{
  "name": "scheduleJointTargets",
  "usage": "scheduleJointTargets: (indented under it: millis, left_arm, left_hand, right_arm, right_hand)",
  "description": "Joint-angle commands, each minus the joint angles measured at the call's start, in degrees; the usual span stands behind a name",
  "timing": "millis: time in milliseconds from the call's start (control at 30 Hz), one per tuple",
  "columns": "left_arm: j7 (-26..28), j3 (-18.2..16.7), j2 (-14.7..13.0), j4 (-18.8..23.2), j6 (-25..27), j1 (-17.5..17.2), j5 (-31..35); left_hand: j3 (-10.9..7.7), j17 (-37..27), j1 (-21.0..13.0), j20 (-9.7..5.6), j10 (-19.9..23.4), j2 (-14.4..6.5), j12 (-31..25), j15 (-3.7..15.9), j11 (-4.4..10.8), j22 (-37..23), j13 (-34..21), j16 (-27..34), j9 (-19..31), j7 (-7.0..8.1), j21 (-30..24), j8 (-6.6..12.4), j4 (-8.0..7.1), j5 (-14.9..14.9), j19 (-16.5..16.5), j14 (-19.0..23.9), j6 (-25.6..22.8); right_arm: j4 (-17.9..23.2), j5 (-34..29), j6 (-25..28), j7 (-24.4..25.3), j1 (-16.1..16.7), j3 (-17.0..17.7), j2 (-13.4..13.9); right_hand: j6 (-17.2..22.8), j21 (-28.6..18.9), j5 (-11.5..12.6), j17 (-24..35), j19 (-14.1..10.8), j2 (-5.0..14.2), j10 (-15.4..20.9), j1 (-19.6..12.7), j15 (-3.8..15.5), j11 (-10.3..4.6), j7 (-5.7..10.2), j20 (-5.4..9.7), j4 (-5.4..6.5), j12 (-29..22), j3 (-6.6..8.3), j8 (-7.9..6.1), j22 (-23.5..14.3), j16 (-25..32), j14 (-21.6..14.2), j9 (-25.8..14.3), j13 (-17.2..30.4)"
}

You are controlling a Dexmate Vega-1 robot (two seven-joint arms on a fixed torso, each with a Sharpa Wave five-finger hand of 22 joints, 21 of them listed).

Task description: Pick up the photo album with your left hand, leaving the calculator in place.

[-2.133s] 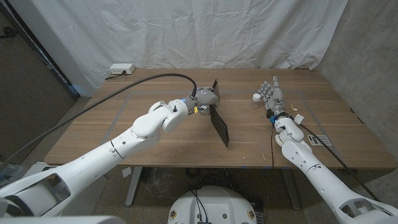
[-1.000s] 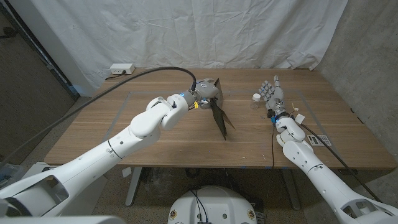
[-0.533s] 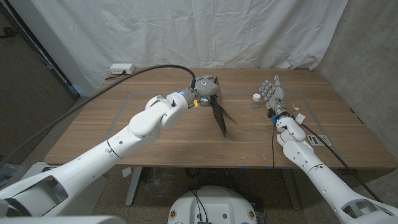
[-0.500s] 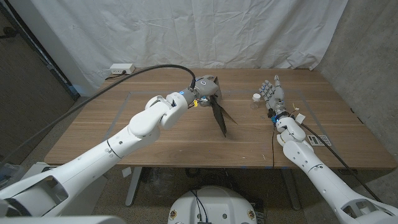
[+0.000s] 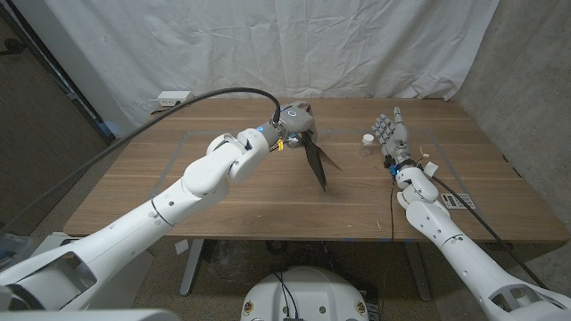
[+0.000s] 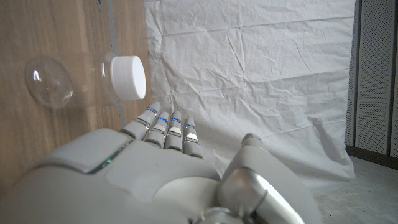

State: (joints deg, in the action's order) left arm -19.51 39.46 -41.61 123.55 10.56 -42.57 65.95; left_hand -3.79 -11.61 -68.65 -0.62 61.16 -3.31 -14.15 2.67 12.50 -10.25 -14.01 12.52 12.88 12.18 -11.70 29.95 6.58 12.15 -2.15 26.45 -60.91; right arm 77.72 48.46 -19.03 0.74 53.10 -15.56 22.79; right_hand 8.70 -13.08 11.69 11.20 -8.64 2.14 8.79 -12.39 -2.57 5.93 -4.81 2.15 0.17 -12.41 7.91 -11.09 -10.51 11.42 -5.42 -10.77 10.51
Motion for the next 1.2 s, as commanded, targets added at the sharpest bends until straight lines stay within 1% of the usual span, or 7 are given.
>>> scheduleJointTargets:
  millis: [33, 467, 567, 800, 1100, 1167, 1200]
  left_arm:
    - [-0.9, -1.0, 0.1, 1.6, -0.6, 0.4, 0.9]
    - [-0.5, -2.3, 0.1, 3.2, -1.1, 0.3, 1.0]
    - [0.4, -3.0, 0.0, 3.8, -1.2, 0.0, 0.7]
    - [0.3, -4.3, -0.1, 4.7, -1.2, -0.1, -0.1]
    - [2.1, -6.7, -0.5, 5.7, -1.2, -0.6, -2.6]
    - [2.6, -6.7, -0.5, 5.8, -1.1, -0.7, -2.5]
    - [2.0, -6.6, -0.5, 6.0, -0.9, -0.5, -2.1]
  left_hand:
    - [0.3, -0.2, -0.1, -0.24, 0.3, -0.5, -0.3, 8.88, 0.06, -0.2, -0.1, 0.2, 0.2, 0.01, -0.1, 0.37, 0.24, 0.0, -0.4, 0.4, -0.5]
    - [0.31, -0.2, -0.1, -0.27, 0.4, -0.6, -0.2, 8.87, 0.06, -0.2, -0.2, 0.1, 0.1, 0.0, -0.1, 0.46, 0.22, 0.0, -0.4, 0.4, -0.5]
    - [0.3, -0.2, -0.2, -0.3, 0.5, -0.6, -0.2, 8.88, 0.06, -0.2, -0.2, 0.1, 0.1, 0.0, -0.1, 0.49, 0.21, 0.0, -0.4, 0.4, -0.5]
    - [0.33, -0.2, -0.2, -0.36, 0.5, -0.6, -0.2, 8.84, 0.05, -0.2, -0.3, 0.1, 0.0, 0.0, -0.1, 0.55, 0.18, 0.0, -0.5, 0.5, -0.5]
    - [0.36, -0.3, -0.2, -0.28, 0.6, -0.6, -0.1, 8.85, 0.05, -0.2, -0.4, 0.1, 0.0, 0.0, -0.1, 0.61, 0.16, -0.1, -0.5, 0.6, -0.6]
    - [0.37, -0.3, -0.2, -0.33, 0.6, -0.6, -0.1, 8.84, 0.05, -0.2, -0.4, 0.1, 0.0, 0.0, -0.1, 0.63, 0.15, -0.1, -0.5, 0.6, -0.6]
    - [0.38, -0.3, -0.2, -0.36, 0.7, -0.6, -0.1, 8.85, 0.05, -0.2, -0.4, 0.1, 0.0, 0.0, -0.1, 0.64, 0.15, -0.1, -0.5, 0.6, -0.6]
  right_arm:
    - [0.4, -0.2, -0.1, 0.3, 0.2, -0.1, -0.1]
    - [1.5, -0.5, -0.3, 1.1, 0.8, -0.1, 0.0]
    - [2.0, -0.7, -0.2, 1.4, 1.1, -0.1, 0.1]
    - [3.2, -1.0, -0.1, 2.3, 1.7, -0.1, 0.4]
    - [4.1, -1.7, -0.2, 3.3, 2.1, -0.5, 0.3]
    - [4.2, -1.9, -0.2, 3.4, 2.1, -0.6, 0.2]
    - [4.3, -2.0, -0.3, 3.5, 2.2, -0.7, 0.2]
  right_hand:
    - [0.1, 0.2, -0.1, 0.2, -0.6, -0.17, 0.1, 0.1, -0.37, 0.33, 0.03, 1.15, -0.02, 0.1, -0.01, -0.32, -0.2, -0.2, -0.1, -0.2, 0.3]
    - [0.1, 0.3, -0.1, 0.2, -0.6, -0.12, 0.1, 0.1, -0.4, 0.43, 0.03, 1.19, -0.08, 0.1, -0.04, -0.32, -0.2, -0.2, -0.1, -0.2, 0.3]
    - [0.1, 0.3, -0.1, 0.2, -0.6, -0.1, 0.1, 0.1, -0.34, 0.35, -0.01, 1.19, -0.1, 0.1, -0.05, -0.33, -0.2, -0.2, -0.1, -0.2, 0.3]
    - [0.1, 0.3, -0.1, 0.2, -0.7, -0.09, 0.1, 0.1, -0.45, 0.39, 0.02, 1.21, -0.13, 0.1, -0.08, -0.33, -0.2, -0.2, -0.1, -0.2, 0.3]
    - [0.1, 0.4, -0.1, 0.2, -0.6, -0.08, 0.1, 0.2, -0.38, 0.34, 0.02, 1.21, -0.16, 0.1, -0.11, -0.32, -0.2, -0.2, -0.1, -0.2, 0.3]
    - [0.1, 0.4, -0.1, 0.2, -0.7, -0.09, 0.1, 0.2, -0.4, 0.35, 0.03, 1.22, -0.16, 0.1, -0.11, -0.32, -0.2, -0.2, -0.1, -0.2, 0.3]
    - [0.1, 0.4, -0.1, 0.2, -0.7, -0.09, 0.1, 0.2, -0.39, 0.35, 0.02, 1.19, -0.17, 0.1, -0.12, -0.31, -0.2, -0.2, -0.1, -0.2, 0.3]
